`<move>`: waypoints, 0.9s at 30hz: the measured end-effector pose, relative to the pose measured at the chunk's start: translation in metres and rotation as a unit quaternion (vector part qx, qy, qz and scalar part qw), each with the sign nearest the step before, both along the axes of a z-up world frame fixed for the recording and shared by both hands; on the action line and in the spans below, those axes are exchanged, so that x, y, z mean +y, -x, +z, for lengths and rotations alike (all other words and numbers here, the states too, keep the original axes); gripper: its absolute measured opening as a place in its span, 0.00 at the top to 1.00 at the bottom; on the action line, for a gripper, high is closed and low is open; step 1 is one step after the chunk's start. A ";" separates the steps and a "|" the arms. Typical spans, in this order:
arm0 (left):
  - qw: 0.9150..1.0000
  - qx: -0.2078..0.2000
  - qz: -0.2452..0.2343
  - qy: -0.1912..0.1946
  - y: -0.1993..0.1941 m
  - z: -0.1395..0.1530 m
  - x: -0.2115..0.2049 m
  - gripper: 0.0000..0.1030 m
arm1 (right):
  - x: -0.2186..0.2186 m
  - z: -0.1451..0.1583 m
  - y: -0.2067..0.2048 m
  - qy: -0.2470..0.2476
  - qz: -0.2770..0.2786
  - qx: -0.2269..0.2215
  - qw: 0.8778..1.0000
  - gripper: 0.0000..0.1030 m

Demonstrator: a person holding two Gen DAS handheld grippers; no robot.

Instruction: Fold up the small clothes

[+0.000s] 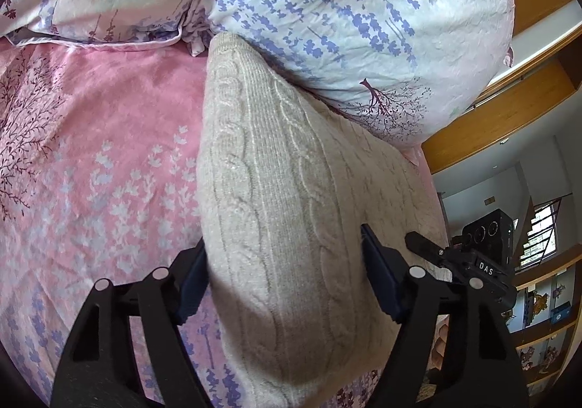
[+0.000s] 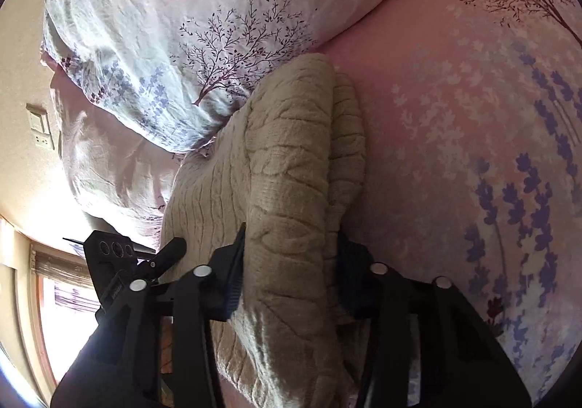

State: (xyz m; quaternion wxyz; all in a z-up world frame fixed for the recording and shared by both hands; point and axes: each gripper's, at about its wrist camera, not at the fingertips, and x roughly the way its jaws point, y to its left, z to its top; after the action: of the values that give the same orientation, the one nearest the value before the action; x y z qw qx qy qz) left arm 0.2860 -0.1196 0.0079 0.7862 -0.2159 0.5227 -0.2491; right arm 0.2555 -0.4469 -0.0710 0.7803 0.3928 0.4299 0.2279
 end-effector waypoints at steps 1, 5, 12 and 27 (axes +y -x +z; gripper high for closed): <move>1.000 -0.002 0.001 0.003 0.001 0.001 0.001 0.36 | 0.000 0.000 0.001 -0.006 -0.001 -0.003 1.000 0.65; 1.000 -0.012 -0.003 0.014 0.005 0.008 0.011 0.51 | 0.005 0.008 0.011 -0.004 -0.004 -0.022 1.000 0.68; 0.999 -0.037 -0.024 0.019 0.031 0.028 0.042 0.59 | 0.043 0.051 0.037 0.049 0.021 -0.080 0.995 0.71; 0.999 -0.030 0.030 -0.004 0.035 0.007 0.162 0.49 | 0.154 0.037 0.026 0.130 0.063 -0.105 0.984 0.70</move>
State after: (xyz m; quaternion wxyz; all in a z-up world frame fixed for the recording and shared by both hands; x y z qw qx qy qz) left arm 0.2509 0.0420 0.0146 0.8097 -0.2210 0.4927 -0.2297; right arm 0.2293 -0.2925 -0.0336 0.8497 0.2341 0.3950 0.2592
